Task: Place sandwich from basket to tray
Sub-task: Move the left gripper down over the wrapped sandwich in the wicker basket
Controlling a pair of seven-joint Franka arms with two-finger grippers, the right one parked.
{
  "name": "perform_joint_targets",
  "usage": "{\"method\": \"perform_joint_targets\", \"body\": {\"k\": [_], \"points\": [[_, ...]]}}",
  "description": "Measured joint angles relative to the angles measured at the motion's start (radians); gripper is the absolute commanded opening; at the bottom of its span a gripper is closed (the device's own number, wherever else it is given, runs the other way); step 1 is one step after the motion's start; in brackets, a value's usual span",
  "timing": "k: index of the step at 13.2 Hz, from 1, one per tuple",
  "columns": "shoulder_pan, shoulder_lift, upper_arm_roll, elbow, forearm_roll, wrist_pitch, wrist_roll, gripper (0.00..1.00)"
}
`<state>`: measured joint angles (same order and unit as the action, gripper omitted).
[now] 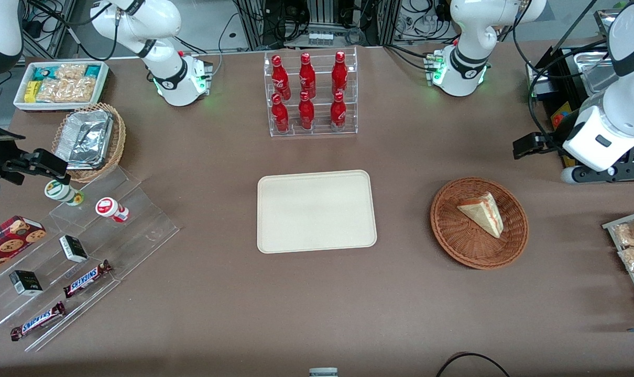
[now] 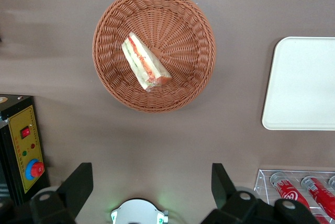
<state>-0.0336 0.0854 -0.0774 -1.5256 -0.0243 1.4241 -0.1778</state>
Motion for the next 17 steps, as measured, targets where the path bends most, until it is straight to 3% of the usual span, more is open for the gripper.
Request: {"method": "perform_joint_targets", "body": {"k": [7, 17], "points": [[0.0, 0.035, 0.0, -0.016, 0.0, 0.011, -0.03, 1.0], [0.002, 0.049, 0.036, -0.292, 0.0, 0.331, -0.035, 1.0]]}}
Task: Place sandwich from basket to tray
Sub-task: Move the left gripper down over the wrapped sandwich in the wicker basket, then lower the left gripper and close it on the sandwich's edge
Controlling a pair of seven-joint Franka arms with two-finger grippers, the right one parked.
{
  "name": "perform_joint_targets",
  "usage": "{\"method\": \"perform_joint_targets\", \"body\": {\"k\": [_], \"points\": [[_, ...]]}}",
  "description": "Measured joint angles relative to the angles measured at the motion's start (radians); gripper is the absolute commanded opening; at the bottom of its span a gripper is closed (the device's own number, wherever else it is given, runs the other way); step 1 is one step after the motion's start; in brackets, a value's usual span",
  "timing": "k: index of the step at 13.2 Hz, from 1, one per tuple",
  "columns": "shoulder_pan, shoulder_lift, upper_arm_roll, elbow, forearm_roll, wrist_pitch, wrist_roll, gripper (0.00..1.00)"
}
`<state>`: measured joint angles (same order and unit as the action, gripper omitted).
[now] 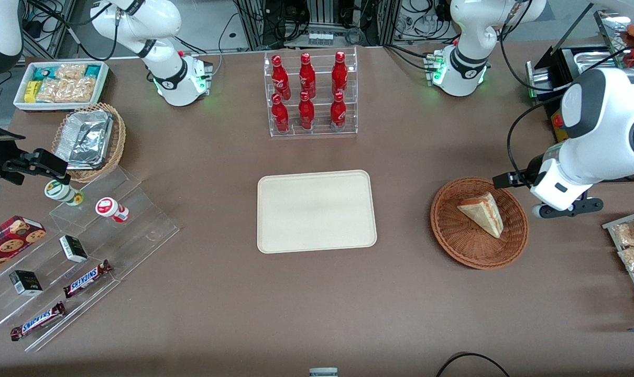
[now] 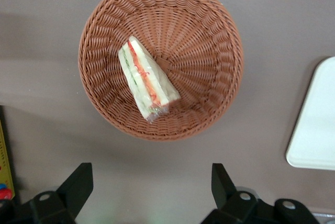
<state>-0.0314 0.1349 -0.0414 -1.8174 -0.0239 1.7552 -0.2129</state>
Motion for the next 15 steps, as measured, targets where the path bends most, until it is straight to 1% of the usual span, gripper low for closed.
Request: {"method": "perform_joint_targets", "body": {"k": [5, 9, 12, 15], "points": [[0.0, -0.02, 0.016, -0.187, 0.0, 0.241, -0.003, 1.0], [0.0, -0.02, 0.016, -0.27, 0.0, 0.371, -0.106, 1.0], [0.0, -0.02, 0.016, -0.346, 0.0, 0.505, -0.272, 1.0], [0.0, -0.012, 0.016, -0.38, -0.001, 0.555, -0.437, 1.0]]}}
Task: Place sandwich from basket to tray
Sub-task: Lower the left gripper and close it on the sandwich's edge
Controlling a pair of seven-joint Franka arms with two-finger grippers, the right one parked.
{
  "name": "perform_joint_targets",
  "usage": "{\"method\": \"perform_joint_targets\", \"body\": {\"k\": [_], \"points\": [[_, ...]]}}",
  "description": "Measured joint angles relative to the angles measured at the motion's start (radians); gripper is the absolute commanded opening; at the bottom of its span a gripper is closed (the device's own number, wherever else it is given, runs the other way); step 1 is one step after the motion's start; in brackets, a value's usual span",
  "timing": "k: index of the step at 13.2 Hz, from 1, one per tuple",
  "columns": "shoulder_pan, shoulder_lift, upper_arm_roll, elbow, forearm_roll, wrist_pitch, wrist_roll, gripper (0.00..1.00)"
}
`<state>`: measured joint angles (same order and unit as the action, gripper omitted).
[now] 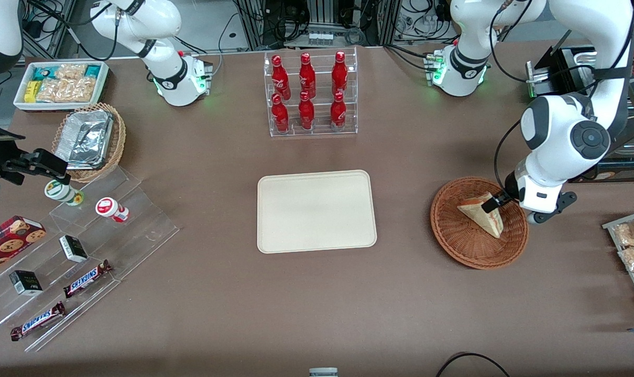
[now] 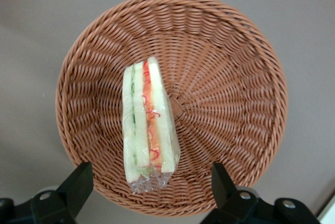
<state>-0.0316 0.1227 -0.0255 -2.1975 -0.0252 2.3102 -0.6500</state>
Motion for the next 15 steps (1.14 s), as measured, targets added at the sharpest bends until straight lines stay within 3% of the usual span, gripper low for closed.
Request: {"method": "perform_joint_targets", "body": {"k": [4, 11, 12, 15], "points": [[-0.001, 0.029, -0.001, -0.011, -0.001, 0.058, -0.176, 1.0], [-0.001, 0.123, -0.001, -0.014, -0.001, 0.068, -0.196, 1.0], [-0.001, 0.131, -0.001, -0.014, -0.001, 0.07, -0.196, 0.87], [-0.001, 0.139, -0.001, -0.014, -0.001, 0.071, -0.197, 0.2]]}}
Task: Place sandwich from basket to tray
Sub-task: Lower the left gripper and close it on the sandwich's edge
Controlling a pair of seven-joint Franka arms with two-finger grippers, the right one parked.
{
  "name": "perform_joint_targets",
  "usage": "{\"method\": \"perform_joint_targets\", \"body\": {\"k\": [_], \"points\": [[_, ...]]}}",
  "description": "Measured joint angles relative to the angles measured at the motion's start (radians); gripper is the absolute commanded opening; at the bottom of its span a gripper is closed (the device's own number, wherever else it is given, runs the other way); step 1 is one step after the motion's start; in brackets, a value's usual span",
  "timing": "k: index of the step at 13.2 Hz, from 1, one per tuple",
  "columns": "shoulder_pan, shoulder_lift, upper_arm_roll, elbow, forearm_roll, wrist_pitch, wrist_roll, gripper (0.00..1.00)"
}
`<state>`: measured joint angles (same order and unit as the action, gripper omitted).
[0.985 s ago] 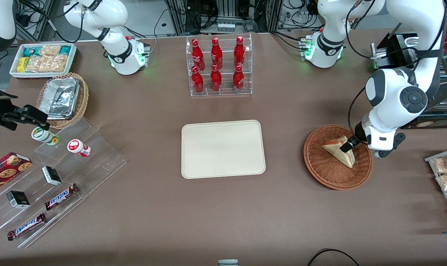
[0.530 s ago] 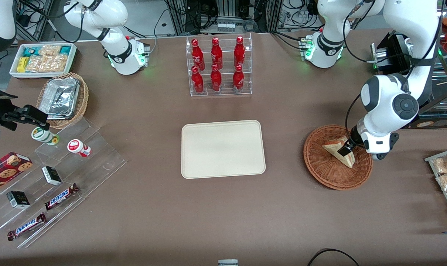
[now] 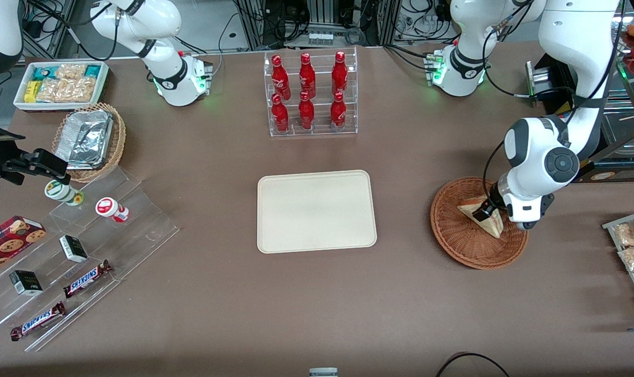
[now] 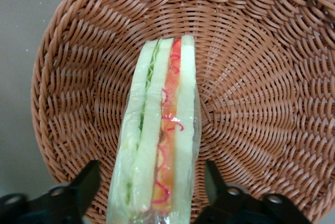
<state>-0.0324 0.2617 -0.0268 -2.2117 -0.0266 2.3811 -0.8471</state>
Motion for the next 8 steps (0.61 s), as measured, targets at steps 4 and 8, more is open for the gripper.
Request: {"method": "perform_joint_targets", "body": {"k": [4, 8], "points": [[0.0, 0.004, 0.0, 0.0, 0.0, -0.006, -0.001, 0.0], [-0.002, -0.026, -0.003, 0.049, 0.0, -0.145, 0.002, 0.0]]}}
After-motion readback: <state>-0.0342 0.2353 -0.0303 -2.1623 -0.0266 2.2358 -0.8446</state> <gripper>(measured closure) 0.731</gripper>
